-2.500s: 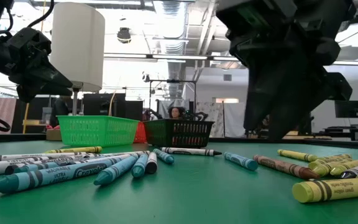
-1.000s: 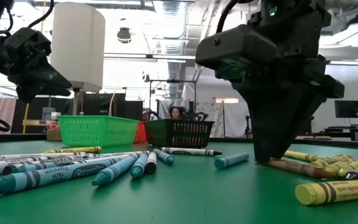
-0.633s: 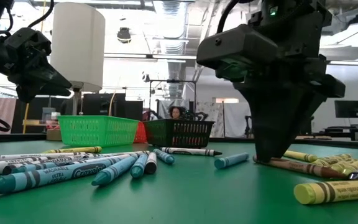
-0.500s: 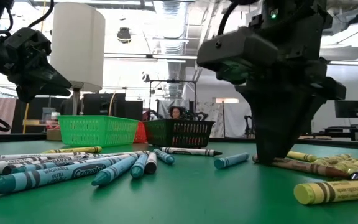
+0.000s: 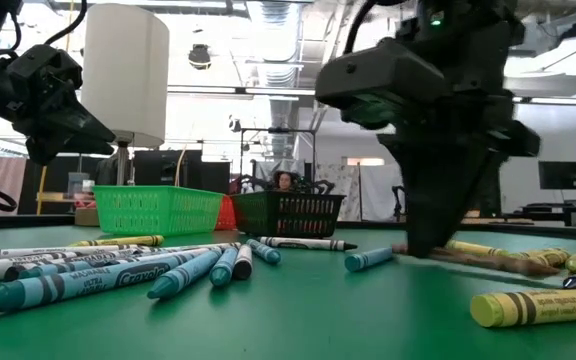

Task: Sort crayons
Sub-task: Put the brown crayon into the red bin, then put the yellow crayon into the green bin

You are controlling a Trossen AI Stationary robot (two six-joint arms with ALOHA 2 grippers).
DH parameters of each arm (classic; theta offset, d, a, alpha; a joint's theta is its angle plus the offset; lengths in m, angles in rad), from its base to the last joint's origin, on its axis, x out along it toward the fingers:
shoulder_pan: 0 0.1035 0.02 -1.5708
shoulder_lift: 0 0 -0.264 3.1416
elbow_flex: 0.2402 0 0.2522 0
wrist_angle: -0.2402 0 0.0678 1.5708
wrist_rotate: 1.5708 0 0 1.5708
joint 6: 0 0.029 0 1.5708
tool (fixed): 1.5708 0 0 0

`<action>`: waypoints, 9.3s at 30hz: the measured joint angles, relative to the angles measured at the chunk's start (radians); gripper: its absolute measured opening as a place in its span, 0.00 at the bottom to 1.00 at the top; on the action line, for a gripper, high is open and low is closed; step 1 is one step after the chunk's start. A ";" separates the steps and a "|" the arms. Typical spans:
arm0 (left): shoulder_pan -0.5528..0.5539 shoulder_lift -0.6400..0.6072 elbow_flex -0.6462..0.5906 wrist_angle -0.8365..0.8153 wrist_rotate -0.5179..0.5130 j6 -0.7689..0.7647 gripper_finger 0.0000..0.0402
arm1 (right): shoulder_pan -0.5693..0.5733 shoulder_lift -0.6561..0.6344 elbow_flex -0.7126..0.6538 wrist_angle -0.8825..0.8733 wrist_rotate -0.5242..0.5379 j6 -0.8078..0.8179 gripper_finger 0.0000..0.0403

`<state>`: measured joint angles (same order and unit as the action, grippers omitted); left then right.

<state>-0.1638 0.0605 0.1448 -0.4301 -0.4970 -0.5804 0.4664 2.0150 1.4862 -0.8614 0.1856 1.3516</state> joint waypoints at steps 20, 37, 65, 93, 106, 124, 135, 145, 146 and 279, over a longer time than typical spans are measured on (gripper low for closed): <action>0.000 0.000 -0.001 0.000 0.002 0.000 0.34 | -0.118 0.000 0.249 -0.197 0.108 -0.338 0.01; 0.000 0.000 -0.001 -0.005 0.001 0.000 0.34 | -0.372 0.002 0.278 0.400 0.307 -0.963 0.00; 0.000 0.006 -0.001 -0.006 -0.040 0.027 0.34 | -0.629 0.158 0.143 1.366 0.233 -1.491 0.00; 0.000 0.006 -0.002 -0.006 -0.043 0.011 0.34 | -0.725 0.233 0.155 1.299 0.231 -1.238 0.00; 0.000 0.006 -0.002 -0.006 -0.046 0.011 0.34 | -0.751 0.233 0.154 1.318 0.123 -1.220 0.00; 0.000 0.006 -0.002 -0.005 -0.040 0.014 0.34 | -0.764 0.300 0.194 1.334 0.075 -1.179 0.00; 0.000 0.006 -0.002 -0.006 -0.041 0.014 0.34 | -0.769 0.300 0.194 1.250 0.079 -1.167 0.05; 0.000 0.006 -0.002 -0.006 -0.041 0.012 0.34 | -0.771 0.300 0.194 1.251 0.083 -1.169 0.20; 0.000 0.006 -0.002 -0.005 -0.041 0.012 0.34 | -0.771 0.300 0.194 1.250 0.083 -1.173 0.21; 0.000 0.006 -0.001 0.001 -0.105 -0.106 0.34 | 0.025 -0.154 -0.353 0.116 0.159 0.313 0.21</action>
<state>-0.1642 0.0666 0.1436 -0.4290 -0.6021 -0.6865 0.4911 1.8614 1.1332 -0.7455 0.3443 1.6650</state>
